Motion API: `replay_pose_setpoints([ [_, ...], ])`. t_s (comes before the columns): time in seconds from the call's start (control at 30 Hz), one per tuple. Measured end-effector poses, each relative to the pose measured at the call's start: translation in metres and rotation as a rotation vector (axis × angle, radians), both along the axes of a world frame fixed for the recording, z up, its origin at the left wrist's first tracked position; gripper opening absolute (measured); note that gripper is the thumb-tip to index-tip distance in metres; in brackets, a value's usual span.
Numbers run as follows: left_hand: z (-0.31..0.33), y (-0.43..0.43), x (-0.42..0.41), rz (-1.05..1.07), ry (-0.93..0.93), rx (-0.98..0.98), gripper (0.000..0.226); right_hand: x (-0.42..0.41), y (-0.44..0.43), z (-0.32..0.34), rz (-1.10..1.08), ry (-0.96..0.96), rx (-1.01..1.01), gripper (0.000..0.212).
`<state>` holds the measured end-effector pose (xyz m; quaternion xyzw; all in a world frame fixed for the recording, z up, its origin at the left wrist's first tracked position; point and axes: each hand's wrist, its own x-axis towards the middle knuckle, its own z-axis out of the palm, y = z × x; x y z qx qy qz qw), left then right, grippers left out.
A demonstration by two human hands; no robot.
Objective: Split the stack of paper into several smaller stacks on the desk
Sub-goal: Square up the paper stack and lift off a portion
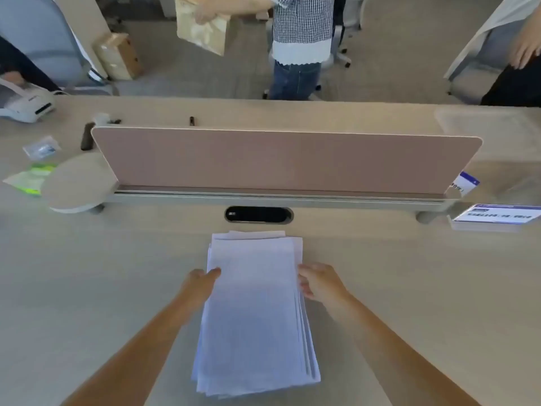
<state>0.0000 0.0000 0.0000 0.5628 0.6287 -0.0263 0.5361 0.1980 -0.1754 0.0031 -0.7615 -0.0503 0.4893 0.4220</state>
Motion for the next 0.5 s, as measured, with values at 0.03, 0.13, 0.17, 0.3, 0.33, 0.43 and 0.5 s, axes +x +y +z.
replay_pose_setpoints([
  [0.03, -0.005, 0.002, 0.002, 0.024, -0.002, -0.027, 0.032, 0.002, 0.005, -0.008, 0.027, -0.03, -0.015, 0.022],
  [0.13, -0.035, 0.011, 0.002, 0.095, 0.021, -0.047, 0.044, 0.006, 0.014, -0.025, 0.073, -0.072, -0.097, 0.029],
  [0.17, -0.043, 0.011, 0.003, 0.107, 0.028, -0.043, 0.039, 0.007, 0.015, -0.031, 0.066, -0.072, -0.109, 0.029],
  [0.3, -0.052, 0.009, 0.009, 0.155, 0.046, -0.021, 0.032, 0.007, 0.018, -0.042, 0.063, -0.073, -0.13, 0.021],
  [0.33, -0.056, 0.008, 0.008, 0.173, 0.05, -0.028, 0.034, 0.008, 0.018, -0.045, 0.05, -0.069, -0.133, 0.021],
  [0.43, -0.058, 0.002, 0.005, 0.16, 0.078, 0.022, 0.033, 0.007, 0.019, -0.049, 0.034, -0.061, -0.149, 0.026],
  [0.5, -0.06, 0.001, 0.004, 0.154, 0.082, 0.045, 0.028, 0.006, 0.022, -0.05, 0.042, -0.045, -0.135, 0.02],
])
